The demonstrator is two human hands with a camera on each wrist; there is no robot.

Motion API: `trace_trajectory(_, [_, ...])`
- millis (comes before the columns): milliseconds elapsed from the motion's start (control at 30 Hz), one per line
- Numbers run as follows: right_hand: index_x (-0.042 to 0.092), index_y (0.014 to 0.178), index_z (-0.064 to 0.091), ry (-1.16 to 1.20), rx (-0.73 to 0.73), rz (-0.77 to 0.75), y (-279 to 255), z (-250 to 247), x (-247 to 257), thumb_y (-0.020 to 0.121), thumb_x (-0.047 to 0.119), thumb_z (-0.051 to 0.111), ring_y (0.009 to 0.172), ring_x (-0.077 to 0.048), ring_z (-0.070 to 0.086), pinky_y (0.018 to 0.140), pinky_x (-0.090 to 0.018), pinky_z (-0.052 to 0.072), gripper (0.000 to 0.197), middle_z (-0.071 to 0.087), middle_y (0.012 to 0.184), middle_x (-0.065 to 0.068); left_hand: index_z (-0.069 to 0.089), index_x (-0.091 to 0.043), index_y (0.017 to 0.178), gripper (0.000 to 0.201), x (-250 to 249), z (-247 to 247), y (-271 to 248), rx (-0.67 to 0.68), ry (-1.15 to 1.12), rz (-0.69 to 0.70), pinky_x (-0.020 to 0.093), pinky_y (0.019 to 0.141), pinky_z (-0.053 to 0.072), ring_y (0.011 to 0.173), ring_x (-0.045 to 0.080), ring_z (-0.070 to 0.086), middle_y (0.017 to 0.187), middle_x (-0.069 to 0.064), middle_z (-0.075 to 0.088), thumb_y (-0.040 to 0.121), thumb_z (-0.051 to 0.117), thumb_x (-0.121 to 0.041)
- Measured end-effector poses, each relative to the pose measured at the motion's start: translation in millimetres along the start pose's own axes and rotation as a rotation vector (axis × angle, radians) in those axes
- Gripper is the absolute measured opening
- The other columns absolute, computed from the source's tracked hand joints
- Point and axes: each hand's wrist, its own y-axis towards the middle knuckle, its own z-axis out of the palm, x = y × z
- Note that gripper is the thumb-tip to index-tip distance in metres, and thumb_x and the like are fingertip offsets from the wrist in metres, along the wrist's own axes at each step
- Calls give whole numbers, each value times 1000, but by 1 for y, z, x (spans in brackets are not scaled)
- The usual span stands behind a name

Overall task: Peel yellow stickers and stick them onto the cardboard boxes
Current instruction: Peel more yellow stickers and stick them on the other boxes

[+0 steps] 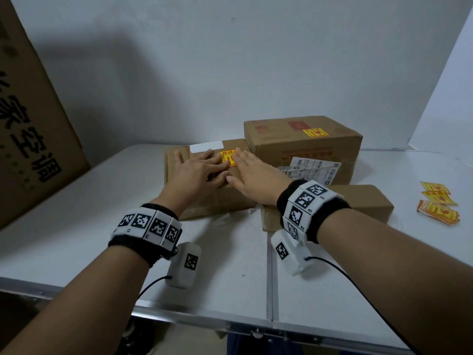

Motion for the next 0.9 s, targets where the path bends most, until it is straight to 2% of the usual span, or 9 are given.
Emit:
trace_trajectory(100, [16, 155, 5, -23, -1, 34, 3, -11, -2, 97, 55, 32, 150, -19, 4, 117, -44, 18, 75, 0, 163, 0, 56, -41, 131, 37, -1, -1, 1, -5, -34, -17, 65, 105, 21, 143, 8, 31, 146, -16, 46, 96, 45, -48])
trace_trajectory(200, [21, 155, 6, -82, 24, 23, 6, -18, -4, 97, 55, 29, 149, -20, 6, 115, -47, 21, 71, 2, 163, 5, 57, -41, 130, 36, -3, -1, 0, -13, -57, -27, 65, 105, 21, 143, 8, 30, 145, -17, 47, 96, 46, -46])
trace_trajectory(433, [14, 154, 13, -155, -2, 41, 1, -15, -5, 100, 53, 23, 150, -17, 7, 116, -42, 22, 68, 9, 163, -2, 57, -40, 130, 36, -5, -4, -1, -3, -71, -23, 65, 106, 20, 143, 9, 31, 145, -18, 47, 96, 47, -45])
trace_trajectory(500, [11, 152, 21, -146, -8, 63, 1, -16, -6, 102, 47, 24, 148, -17, 13, 114, -41, 26, 62, 17, 161, -4, 57, -41, 130, 35, -3, -3, 1, -4, -71, -18, 64, 105, 22, 142, 9, 32, 144, -18, 49, 97, 46, -46])
trace_trajectory(567, [11, 142, 39, -103, -109, 73, 2, -19, -7, 102, 33, 30, 140, -19, 29, 108, -40, 34, 46, 38, 151, -4, 58, -41, 129, 35, -2, -2, 1, -8, -82, -16, 64, 105, 21, 142, 9, 32, 144, -18, 48, 97, 46, -46])
trace_trajectory(633, [15, 138, 44, -33, -177, 47, 5, -23, -4, 97, 17, 37, 134, -21, 36, 105, -40, 37, 42, 46, 144, -3, 57, -41, 129, 35, 0, -1, 0, -17, -86, -7, 65, 105, 19, 143, 10, 32, 146, -17, 46, 97, 45, -46])
trace_trajectory(700, [21, 147, 34, 16, -128, -10, 9, -26, 3, 92, 11, 40, 140, -22, 28, 110, -42, 30, 56, 34, 154, 2, 59, -40, 128, 35, 0, 0, -3, -36, -99, 17, 64, 104, 20, 142, 11, 33, 146, -15, 46, 96, 46, -47])
trace_trajectory(800, [30, 151, 24, -37, -34, -37, 14, -25, 11, 93, 7, 40, 145, -23, 15, 111, -48, 23, 65, 16, 161, 9, 67, -38, 118, 40, 4, -3, -5, -65, -173, 24, 57, 99, 27, 138, 15, 40, 142, -8, 51, 89, 43, -49])
trace_trajectory(900, [28, 152, 22, -41, -19, -69, 14, -18, 12, 90, 3, 39, 147, -20, 12, 113, -49, 25, 69, 15, 161, 10, 71, -37, 111, 34, 8, -1, -3, -79, -213, 4, 57, 98, 28, 136, 16, 44, 139, -6, 54, 88, 48, -46])
